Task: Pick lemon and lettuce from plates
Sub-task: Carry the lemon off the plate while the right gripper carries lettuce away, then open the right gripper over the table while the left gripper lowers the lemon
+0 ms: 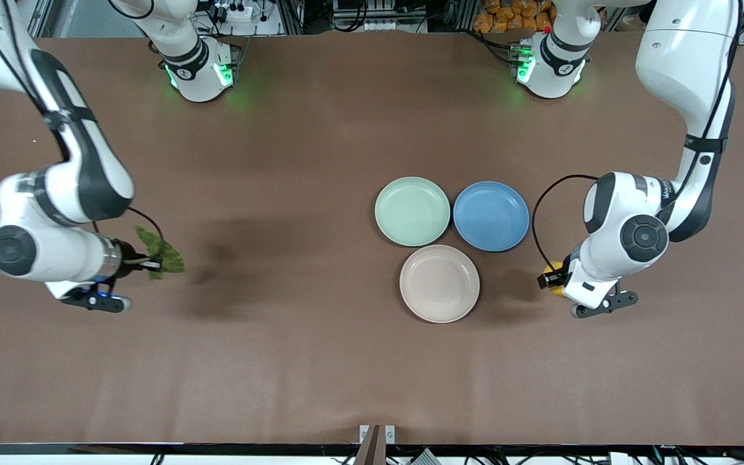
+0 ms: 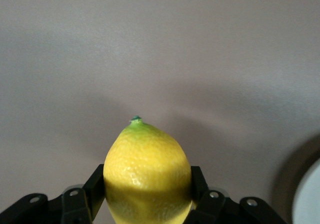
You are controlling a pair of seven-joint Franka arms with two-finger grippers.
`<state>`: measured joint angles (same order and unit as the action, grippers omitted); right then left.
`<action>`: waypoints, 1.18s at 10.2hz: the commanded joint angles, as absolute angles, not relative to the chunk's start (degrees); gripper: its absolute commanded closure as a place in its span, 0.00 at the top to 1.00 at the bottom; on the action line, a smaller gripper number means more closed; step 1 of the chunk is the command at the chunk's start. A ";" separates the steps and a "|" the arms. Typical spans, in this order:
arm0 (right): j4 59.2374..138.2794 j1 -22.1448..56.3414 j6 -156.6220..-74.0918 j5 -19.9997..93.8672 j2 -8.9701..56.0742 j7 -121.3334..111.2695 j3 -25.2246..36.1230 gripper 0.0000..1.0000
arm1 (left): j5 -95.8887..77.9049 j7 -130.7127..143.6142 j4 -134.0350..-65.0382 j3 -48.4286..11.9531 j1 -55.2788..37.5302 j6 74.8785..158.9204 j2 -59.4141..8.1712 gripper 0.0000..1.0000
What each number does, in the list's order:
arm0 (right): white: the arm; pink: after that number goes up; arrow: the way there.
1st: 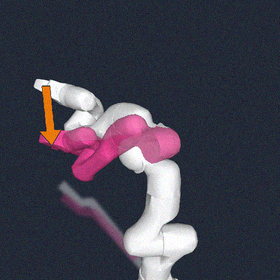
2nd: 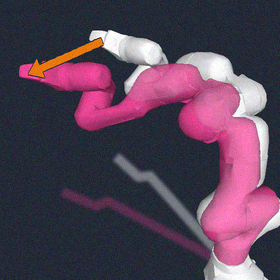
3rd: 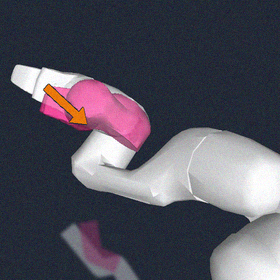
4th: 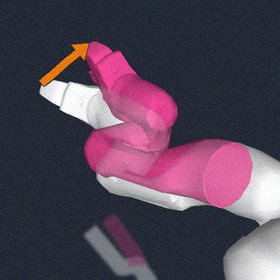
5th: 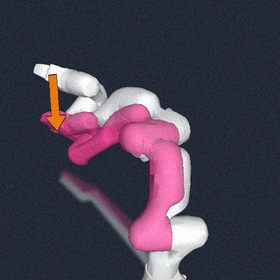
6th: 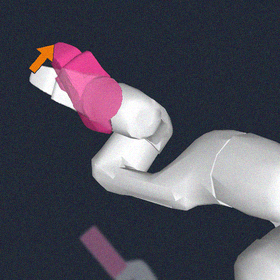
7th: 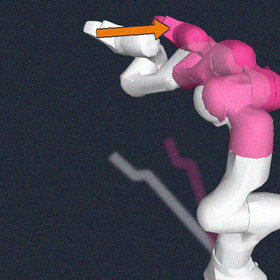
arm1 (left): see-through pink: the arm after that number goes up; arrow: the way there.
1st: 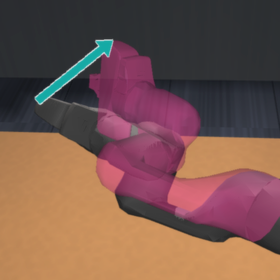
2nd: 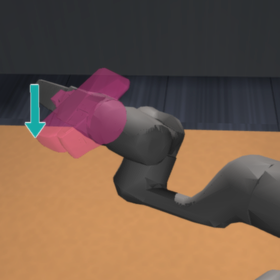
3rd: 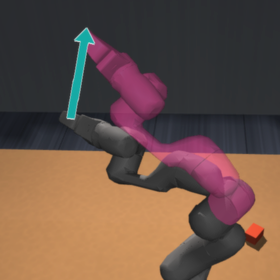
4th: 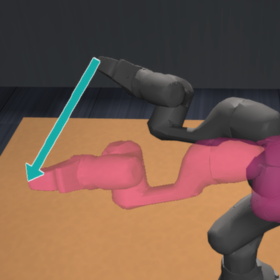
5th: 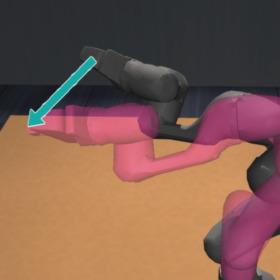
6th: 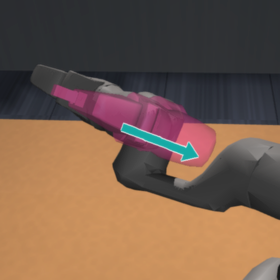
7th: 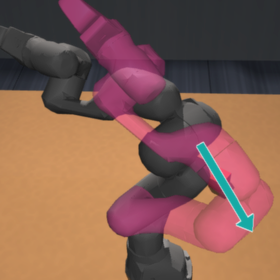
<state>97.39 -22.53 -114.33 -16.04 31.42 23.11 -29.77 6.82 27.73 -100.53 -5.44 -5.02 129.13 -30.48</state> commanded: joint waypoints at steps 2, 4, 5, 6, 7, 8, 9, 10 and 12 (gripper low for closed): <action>104.59 -21.10 -122.52 -15.21 28.65 21.88 -24.36 0.99 | 12.20 27.07 -101.34 -5.89 -2.47 132.62 -32.60 0.00; 103.89 -18.30 -120.17 -14.94 23.42 22.32 -24.08 1.00 | 13.01 24.89 -101.34 -5.89 -1.85 132.63 -33.31 0.00; 101.89 -16.80 -116.06 -14.59 20.51 22.24 -23.56 1.00 | 13.01 23.92 -101.51 -5.89 -1.41 132.63 -33.48 0.00; 98.73 -16.70 -110.71 -13.28 19.00 21.89 -23.64 1.00 | 13.01 23.21 -101.51 -5.89 -0.80 132.54 -33.49 0.20; 95.05 -14.96 -107.61 -10.84 17.16 21.88 -23.64 1.00 | 13.01 21.46 -101.34 -5.98 0.08 132.54 -34.10 0.99; 91.27 -12.68 -105.66 -9.16 15.14 21.71 -23.47 1.00 | 12.83 19.44 -101.16 -5.98 0.61 132.45 -33.93 1.00; 86.62 -12.31 -101.21 -8.79 14.68 20.40 -23.55 1.00 | 12.75 19.42 -101.16 -6.06 0.96 132.36 -33.58 1.00; 82.40 -11.96 -96.03 -8.27 14.68 17.61 -23.55 1.00 | 12.48 19.42 -101.16 -6.15 0.97 132.36 -33.23 1.00; 77.28 -6.80 -89.76 -5.56 14.33 16.17 -18.32 1.00 | 12.30 19.60 -101.51 -6.33 0.88 132.36 -32.17 1.00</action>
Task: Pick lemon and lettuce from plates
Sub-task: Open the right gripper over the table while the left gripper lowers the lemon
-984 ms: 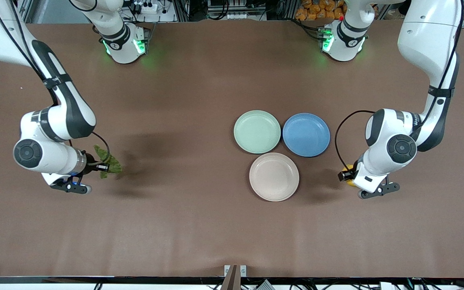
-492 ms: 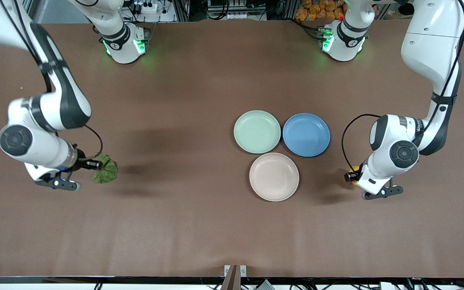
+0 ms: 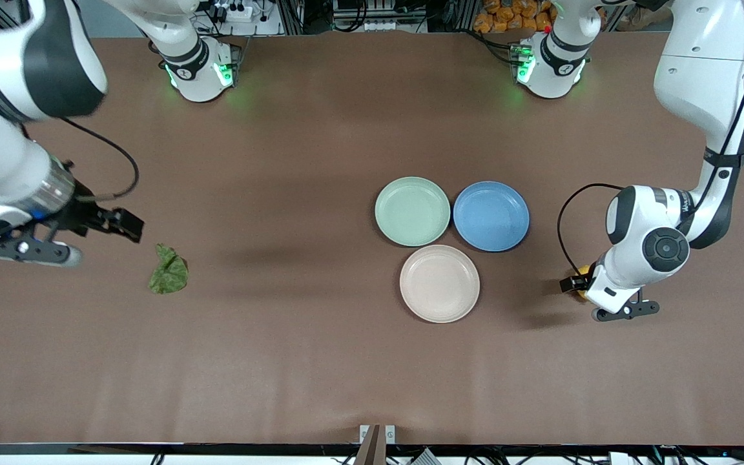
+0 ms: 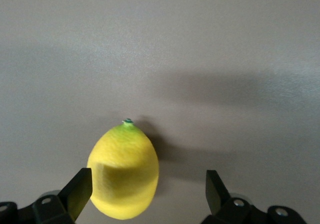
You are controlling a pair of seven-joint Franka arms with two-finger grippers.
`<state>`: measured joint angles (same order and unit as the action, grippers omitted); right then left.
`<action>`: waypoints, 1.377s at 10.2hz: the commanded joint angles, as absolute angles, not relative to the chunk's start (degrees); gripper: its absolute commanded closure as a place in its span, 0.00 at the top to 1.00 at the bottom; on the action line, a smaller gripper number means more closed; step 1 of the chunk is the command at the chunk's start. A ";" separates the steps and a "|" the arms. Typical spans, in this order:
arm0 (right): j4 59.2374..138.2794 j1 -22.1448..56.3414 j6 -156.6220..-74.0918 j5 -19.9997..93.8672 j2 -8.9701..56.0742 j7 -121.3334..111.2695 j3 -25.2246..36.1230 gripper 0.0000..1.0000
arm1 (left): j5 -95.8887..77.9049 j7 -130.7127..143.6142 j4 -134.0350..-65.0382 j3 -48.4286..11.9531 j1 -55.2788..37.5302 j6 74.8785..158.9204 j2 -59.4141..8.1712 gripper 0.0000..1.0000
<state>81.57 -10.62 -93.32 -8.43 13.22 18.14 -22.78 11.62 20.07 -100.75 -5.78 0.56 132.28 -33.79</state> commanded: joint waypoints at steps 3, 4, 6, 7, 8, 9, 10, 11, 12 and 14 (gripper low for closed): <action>75.67 -3.17 -87.28 -0.10 10.38 12.85 -13.10 1.00 | 8.55 20.83 -108.42 -6.50 0.97 132.19 -24.56 1.00; 75.59 -2.03 -87.28 0.52 9.15 8.92 -12.23 1.00 | 7.39 20.83 -111.85 -6.50 0.97 132.19 -20.87 1.00; 74.01 2.89 -86.49 0.87 8.53 6.77 -8.28 1.00 | 6.94 20.74 -119.14 -6.50 1.23 132.19 -14.53 1.00; 74.09 2.81 -84.74 0.70 8.00 6.33 -7.65 1.00 | 5.99 20.22 -122.83 -6.85 3.32 132.27 -10.76 1.00; 74.53 3.16 -83.07 0.53 7.48 6.33 -5.82 1.00 | 4.41 19.87 -126.35 -7.03 3.69 132.19 -7.24 1.00; 74.62 3.34 -82.62 0.53 7.38 6.24 -4.76 1.00 | 4.13 19.78 -128.74 -7.03 3.69 132.10 -4.68 1.00; 74.62 3.17 -82.79 0.27 7.30 6.24 -4.40 1.00 | 4.13 19.78 -131.11 -7.03 3.69 132.10 -2.57 1.00; 74.62 2.90 -82.79 0.18 6.34 6.24 -3.79 1.00 | 4.13 19.78 -132.87 -7.03 3.69 131.93 -1.07 1.00; 74.53 2.73 -82.88 0.18 5.28 6.07 -3.08 1.00 | 4.13 19.69 -132.89 -7.12 3.60 131.31 -0.71 1.00; 74.62 2.20 -82.62 0.52 2.83 -1.10 -0.98 1.00 | 2.91 19.60 -128.18 -7.12 3.52 129.48 -0.79 1.00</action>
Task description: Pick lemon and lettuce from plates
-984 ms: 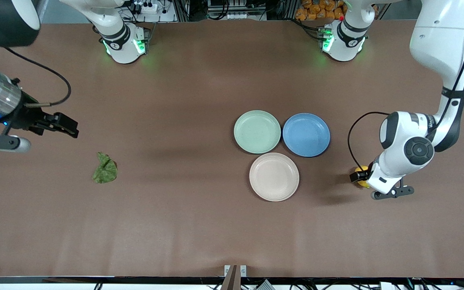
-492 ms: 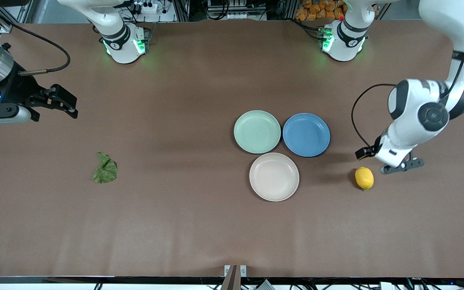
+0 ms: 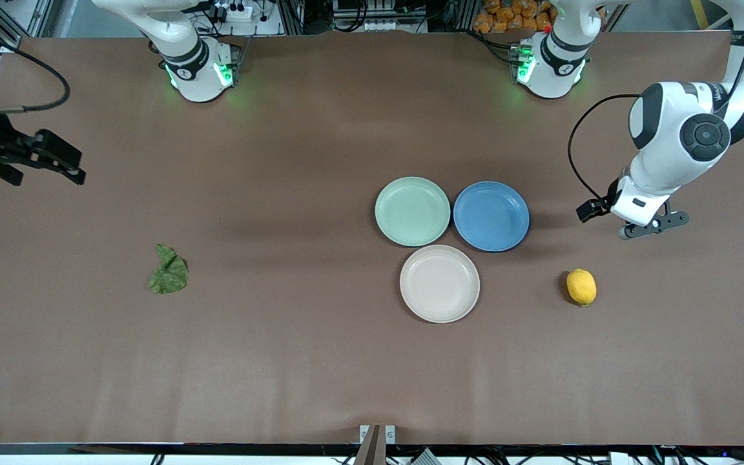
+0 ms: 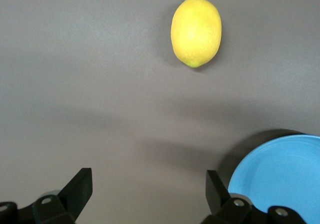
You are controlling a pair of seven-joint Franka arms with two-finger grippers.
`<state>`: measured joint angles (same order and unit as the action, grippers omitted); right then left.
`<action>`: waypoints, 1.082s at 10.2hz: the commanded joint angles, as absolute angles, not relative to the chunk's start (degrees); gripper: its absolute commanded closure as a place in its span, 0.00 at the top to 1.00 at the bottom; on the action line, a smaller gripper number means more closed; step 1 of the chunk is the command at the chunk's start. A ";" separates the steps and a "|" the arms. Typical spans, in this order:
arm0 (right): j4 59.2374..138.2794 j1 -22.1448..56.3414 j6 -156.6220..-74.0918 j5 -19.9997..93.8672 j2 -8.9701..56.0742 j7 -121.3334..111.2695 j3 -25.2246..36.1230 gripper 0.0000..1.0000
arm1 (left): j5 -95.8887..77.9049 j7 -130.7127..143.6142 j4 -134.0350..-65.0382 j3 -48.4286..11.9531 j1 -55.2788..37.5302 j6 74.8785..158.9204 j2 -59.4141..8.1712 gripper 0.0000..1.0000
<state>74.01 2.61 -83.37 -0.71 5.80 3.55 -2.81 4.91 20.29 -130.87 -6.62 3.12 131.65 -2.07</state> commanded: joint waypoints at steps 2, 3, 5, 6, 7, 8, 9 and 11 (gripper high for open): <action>85.09 2.20 -85.31 1.14 -1.38 -2.37 0.35 1.00 | 1.94 12.62 -119.49 -7.12 3.51 121.68 -0.79 1.00; 88.65 1.94 -87.60 1.14 -3.06 -2.46 0.61 1.00 | -0.07 10.22 -114.83 -7.12 3.60 117.38 -0.53 1.00; 87.90 1.24 -85.62 1.14 -2.99 -2.46 0.62 1.00 | -3.07 9.85 -106.82 -7.03 3.60 109.74 2.01 1.00; 87.89 1.06 -85.43 1.14 -2.99 -2.46 0.88 1.00 | -3.08 8.02 -102.96 -6.94 3.60 102.81 3.33 1.00; 87.89 1.14 -85.26 1.14 -3.16 -2.29 1.75 1.00 | -3.16 7.13 -99.79 -7.12 3.60 98.66 4.38 1.00; 87.89 1.23 -84.04 1.14 -3.34 -2.29 2.28 1.00 | -3.08 7.47 -95.75 -7.29 3.43 95.74 4.39 1.00; 87.89 1.14 -83.76 1.14 -3.34 -2.29 2.37 1.00 | -2.38 7.30 -92.58 -7.99 3.17 93.28 4.05 1.00; 85.98 1.23 -84.28 1.14 -3.17 -2.29 2.20 1.00 | -2.20 7.29 -91.33 -9.14 3.25 92.46 4.13 1.00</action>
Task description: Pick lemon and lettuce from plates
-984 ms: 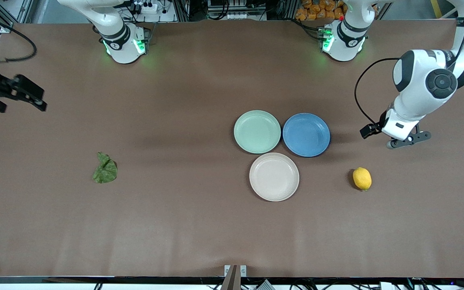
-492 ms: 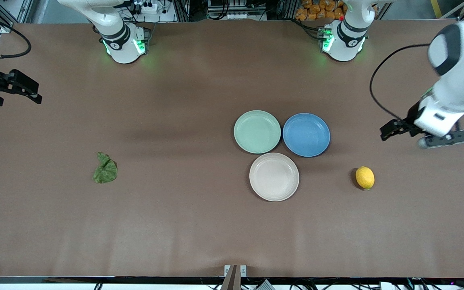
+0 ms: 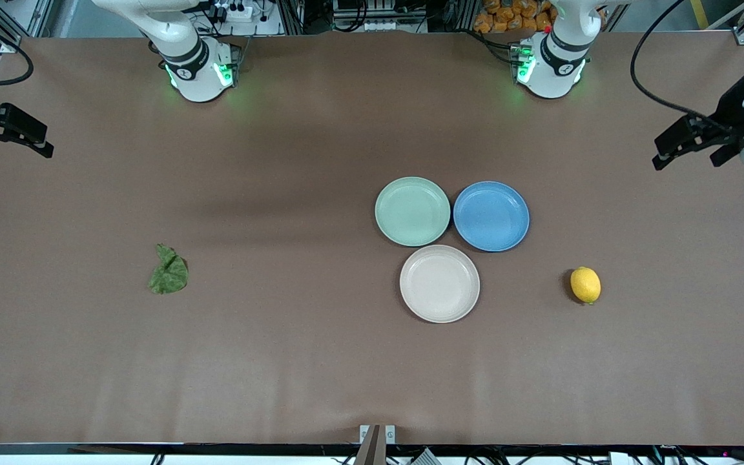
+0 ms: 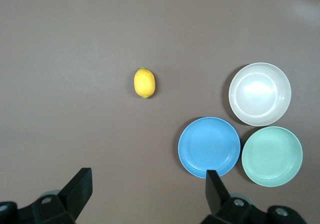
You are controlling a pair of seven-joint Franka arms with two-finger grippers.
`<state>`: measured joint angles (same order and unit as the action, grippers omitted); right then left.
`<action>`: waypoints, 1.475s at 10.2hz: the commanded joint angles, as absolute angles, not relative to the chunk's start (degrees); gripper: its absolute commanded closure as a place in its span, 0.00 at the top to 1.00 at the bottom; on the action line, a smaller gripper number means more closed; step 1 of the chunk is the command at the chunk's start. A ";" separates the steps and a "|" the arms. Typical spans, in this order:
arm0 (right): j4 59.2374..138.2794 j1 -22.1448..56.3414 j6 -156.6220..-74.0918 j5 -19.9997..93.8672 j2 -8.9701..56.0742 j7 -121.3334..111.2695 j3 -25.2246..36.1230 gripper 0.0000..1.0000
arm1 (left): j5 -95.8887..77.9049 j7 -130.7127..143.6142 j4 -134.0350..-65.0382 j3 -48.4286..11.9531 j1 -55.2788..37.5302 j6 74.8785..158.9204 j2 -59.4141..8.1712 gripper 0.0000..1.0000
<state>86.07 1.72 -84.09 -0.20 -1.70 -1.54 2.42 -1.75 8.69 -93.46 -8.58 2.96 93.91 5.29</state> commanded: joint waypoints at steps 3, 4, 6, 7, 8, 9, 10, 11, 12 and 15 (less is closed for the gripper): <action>83.49 1.41 -83.59 1.14 -2.37 -2.11 2.11 1.00 | -2.11 7.12 -87.64 -8.96 3.34 91.50 2.21 1.00; 85.06 1.23 -82.54 1.14 -2.37 -2.28 2.20 1.00 | -2.02 6.60 -87.02 -9.05 2.99 90.71 2.02 1.00; 85.61 1.14 -82.44 1.14 -2.37 -2.29 2.28 1.00 | -2.28 3.88 -86.57 -8.88 2.90 89.65 1.23 1.00; 85.61 1.14 -82.70 1.14 -2.37 -2.29 3.33 1.00 | -2.20 3.35 -86.31 -8.79 2.99 89.47 1.14 1.00; 85.78 1.32 -82.79 1.14 -2.37 -2.29 4.38 1.00 | -2.02 3.25 -86.31 -8.96 2.90 89.04 1.14 1.00; 85.87 1.23 -82.62 1.23 -2.37 -2.29 4.83 1.00 | -2.02 3.34 -86.31 -9.05 2.90 89.03 1.14 1.00; 85.87 1.23 -82.53 1.23 -2.37 -2.29 4.92 1.00 | -2.02 3.25 -86.31 -9.05 2.99 88.95 1.14 1.00; 85.96 1.23 -82.53 1.23 -2.29 -2.29 4.92 1.00 | -2.02 3.25 -86.40 -9.05 2.99 88.95 1.14 1.00; 86.31 1.32 -82.79 1.23 -2.20 -2.29 4.92 1.00 | -2.02 3.25 -86.48 -9.05 2.99 88.95 1.14 1.00; 86.40 1.23 -82.97 1.23 -2.20 -2.37 4.57 1.00 | -2.02 3.34 -86.57 -8.97 3.16 88.77 1.14 1.00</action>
